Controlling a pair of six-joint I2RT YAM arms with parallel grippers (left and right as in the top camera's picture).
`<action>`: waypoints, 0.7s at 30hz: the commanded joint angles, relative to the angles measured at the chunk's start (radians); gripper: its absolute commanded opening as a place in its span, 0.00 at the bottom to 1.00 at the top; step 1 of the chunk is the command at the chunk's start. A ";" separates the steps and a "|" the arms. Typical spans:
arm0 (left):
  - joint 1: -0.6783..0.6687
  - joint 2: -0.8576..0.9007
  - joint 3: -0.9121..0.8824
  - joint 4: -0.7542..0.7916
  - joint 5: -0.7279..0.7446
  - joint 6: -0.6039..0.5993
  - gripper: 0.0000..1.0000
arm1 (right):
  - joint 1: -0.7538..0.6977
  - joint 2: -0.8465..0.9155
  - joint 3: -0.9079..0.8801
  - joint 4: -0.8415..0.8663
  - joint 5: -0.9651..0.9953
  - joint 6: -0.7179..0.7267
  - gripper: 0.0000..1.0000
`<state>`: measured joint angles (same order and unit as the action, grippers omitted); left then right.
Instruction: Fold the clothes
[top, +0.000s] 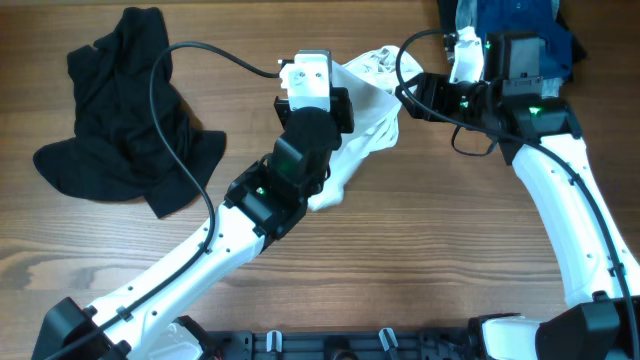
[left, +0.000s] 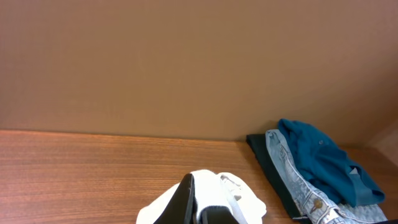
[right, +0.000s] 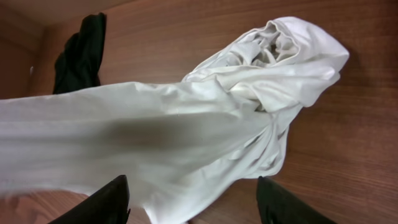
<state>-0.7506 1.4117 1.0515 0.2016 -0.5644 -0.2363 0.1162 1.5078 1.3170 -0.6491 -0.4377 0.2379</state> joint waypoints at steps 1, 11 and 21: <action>0.005 -0.011 0.002 0.005 -0.024 0.024 0.04 | -0.003 -0.008 -0.003 -0.003 -0.067 -0.003 0.70; 0.067 -0.011 0.002 0.213 -0.024 0.024 0.04 | 0.007 -0.006 -0.185 0.086 -0.218 0.027 0.80; 0.086 -0.011 0.002 0.397 0.033 0.023 0.04 | 0.206 0.023 -0.293 0.183 -0.112 0.058 0.80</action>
<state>-0.6674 1.4117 1.0504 0.5285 -0.5678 -0.2283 0.2562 1.5101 1.0313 -0.5026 -0.5968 0.2642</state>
